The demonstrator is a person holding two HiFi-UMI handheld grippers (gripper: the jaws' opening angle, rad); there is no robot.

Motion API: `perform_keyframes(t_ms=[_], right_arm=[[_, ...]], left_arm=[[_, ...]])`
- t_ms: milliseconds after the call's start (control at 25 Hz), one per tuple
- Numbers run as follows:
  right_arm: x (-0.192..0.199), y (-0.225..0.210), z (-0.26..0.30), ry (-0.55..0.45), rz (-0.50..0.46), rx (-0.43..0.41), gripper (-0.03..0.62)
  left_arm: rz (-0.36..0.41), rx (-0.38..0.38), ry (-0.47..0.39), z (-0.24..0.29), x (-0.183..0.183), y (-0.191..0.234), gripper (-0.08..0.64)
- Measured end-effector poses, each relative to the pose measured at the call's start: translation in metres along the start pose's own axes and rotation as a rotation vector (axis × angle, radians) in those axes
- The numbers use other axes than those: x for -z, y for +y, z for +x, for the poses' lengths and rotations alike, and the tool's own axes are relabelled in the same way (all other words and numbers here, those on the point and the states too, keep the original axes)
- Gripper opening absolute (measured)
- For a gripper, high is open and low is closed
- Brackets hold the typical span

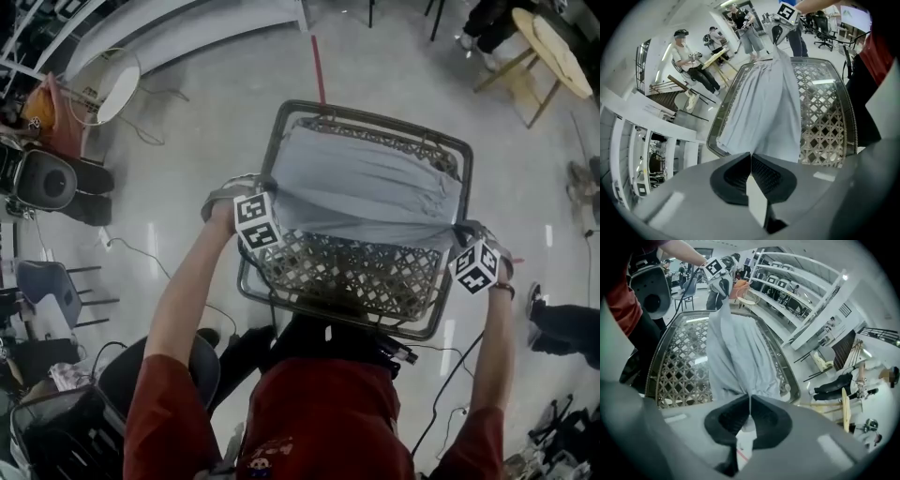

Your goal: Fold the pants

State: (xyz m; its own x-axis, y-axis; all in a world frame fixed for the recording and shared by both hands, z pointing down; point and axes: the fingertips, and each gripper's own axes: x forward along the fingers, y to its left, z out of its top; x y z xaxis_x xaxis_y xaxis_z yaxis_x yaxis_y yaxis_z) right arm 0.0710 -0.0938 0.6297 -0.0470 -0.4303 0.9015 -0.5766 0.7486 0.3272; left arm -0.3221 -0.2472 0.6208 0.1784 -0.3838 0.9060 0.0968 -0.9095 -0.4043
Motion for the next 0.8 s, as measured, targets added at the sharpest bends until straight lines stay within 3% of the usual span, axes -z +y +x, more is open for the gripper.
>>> perform_keyframes(t_ms=[280, 480, 800], right_arm=[[0.002, -0.05, 0.033, 0.06, 0.118, -0.015, 0.011], [-0.005, -0.08, 0.061, 0.084, 0.157, -0.016, 0.012], [0.007, -0.093, 0.108, 0.147, 0.21, -0.039, 0.012]], left_arm=[[-0.014, 0.021, -0.03, 0.053, -0.008, 0.063, 0.014], [0.02, 0.041, -0.036, 0.087, -0.015, 0.093, 0.014], [-0.004, 0.073, -0.056, 0.139, -0.022, 0.121, 0.014]])
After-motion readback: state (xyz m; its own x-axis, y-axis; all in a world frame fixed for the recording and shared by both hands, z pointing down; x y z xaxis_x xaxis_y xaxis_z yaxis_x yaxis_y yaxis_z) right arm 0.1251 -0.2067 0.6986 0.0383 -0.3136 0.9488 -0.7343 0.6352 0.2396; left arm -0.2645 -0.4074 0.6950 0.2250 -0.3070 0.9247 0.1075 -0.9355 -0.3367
